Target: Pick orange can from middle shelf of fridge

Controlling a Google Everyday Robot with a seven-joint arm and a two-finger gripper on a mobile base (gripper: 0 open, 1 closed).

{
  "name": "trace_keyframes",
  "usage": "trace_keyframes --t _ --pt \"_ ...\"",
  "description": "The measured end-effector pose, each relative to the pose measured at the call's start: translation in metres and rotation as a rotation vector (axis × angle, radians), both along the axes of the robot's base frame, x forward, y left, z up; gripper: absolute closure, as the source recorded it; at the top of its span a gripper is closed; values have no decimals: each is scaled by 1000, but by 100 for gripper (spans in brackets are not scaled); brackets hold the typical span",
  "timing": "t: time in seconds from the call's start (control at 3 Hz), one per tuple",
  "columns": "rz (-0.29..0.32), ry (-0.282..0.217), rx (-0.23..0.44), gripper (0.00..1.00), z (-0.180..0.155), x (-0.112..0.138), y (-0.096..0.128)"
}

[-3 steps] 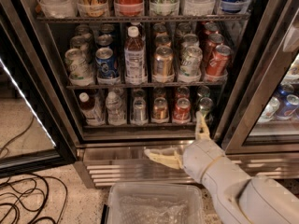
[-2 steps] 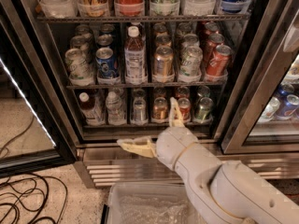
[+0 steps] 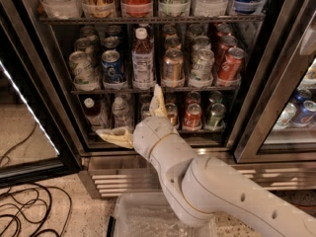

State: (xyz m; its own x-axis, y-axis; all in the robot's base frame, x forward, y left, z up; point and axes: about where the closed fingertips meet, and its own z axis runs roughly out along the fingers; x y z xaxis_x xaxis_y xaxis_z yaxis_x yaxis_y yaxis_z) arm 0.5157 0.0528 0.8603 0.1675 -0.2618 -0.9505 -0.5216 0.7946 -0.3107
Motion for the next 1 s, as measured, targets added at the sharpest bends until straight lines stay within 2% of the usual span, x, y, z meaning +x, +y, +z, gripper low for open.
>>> trace_keyframes --t 0.33,0.67,1.0 --pt "-70 3 -54 0 -4 16 -4" --pt "-79 6 -56 0 -5 17 -5" --pt "-143 -3 -30 0 -7 22 -13"
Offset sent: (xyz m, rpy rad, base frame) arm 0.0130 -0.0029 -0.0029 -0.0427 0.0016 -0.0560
